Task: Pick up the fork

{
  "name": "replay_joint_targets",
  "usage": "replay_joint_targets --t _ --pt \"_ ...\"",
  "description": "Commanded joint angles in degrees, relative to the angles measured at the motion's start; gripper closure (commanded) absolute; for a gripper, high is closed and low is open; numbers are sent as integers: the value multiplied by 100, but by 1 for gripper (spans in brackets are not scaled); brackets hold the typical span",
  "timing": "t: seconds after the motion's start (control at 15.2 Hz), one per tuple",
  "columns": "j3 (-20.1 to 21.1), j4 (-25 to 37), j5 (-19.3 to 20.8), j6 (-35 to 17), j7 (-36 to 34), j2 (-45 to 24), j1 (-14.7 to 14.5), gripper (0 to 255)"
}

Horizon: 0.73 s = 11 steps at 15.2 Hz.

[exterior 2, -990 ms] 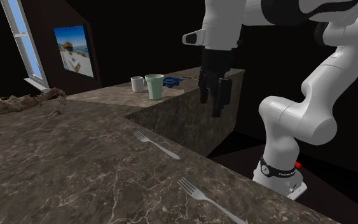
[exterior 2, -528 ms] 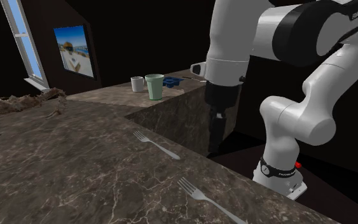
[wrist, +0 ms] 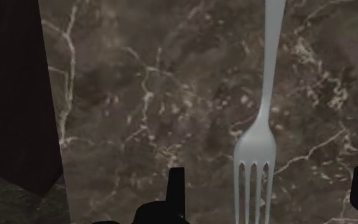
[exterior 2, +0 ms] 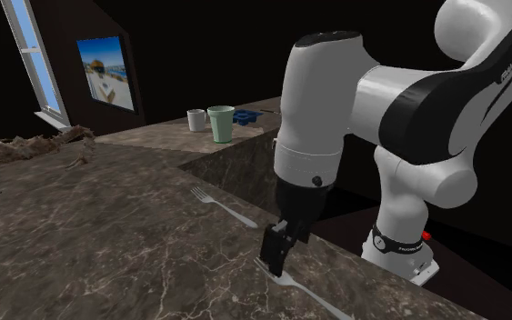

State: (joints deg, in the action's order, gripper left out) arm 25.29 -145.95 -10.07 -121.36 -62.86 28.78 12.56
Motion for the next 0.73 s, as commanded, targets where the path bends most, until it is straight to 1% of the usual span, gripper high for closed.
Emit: replay_joint_targets --t 0.0,0.4,0.53,0.59,0.66 --pt "151 16 -4 -224 -340 -225 87 0" --pt "284 -291 19 -817 -412 -518 119 0" --pt "283 -292 19 -817 -412 -518 119 0" --pt "281 -299 15 -814 -409 -508 115 255" --pt "281 -300 16 -817 -408 -511 116 255"
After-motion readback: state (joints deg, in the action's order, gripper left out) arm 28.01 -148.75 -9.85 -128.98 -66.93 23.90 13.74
